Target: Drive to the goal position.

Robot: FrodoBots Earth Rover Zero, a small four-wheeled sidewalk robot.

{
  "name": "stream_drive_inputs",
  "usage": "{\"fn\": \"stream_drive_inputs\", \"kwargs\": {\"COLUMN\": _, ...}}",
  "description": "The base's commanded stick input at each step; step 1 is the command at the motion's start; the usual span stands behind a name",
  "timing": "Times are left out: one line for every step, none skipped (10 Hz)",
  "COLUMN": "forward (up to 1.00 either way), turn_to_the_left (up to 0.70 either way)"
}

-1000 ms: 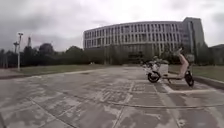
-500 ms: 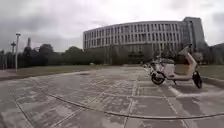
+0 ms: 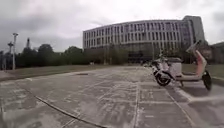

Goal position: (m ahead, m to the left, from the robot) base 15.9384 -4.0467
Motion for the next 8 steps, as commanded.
{"fn": "stream_drive_inputs", "kwargs": {"forward": 0.70, "turn_to_the_left": 0.01}}
{"fn": "stream_drive_inputs", "kwargs": {"forward": 0.70, "turn_to_the_left": 0.01}}
{"fn": "stream_drive_inputs", "kwargs": {"forward": 0.70, "turn_to_the_left": 0.01}}
{"fn": "stream_drive_inputs", "kwargs": {"forward": 0.70, "turn_to_the_left": 0.01}}
{"fn": "stream_drive_inputs", "kwargs": {"forward": 0.70, "turn_to_the_left": 0.01}}
{"fn": "stream_drive_inputs", "kwargs": {"forward": 0.70, "turn_to_the_left": 0.01}}
{"fn": "stream_drive_inputs", "kwargs": {"forward": 0.70, "turn_to_the_left": 0.01}}
{"fn": "stream_drive_inputs", "kwargs": {"forward": 0.70, "turn_to_the_left": 0.01}}
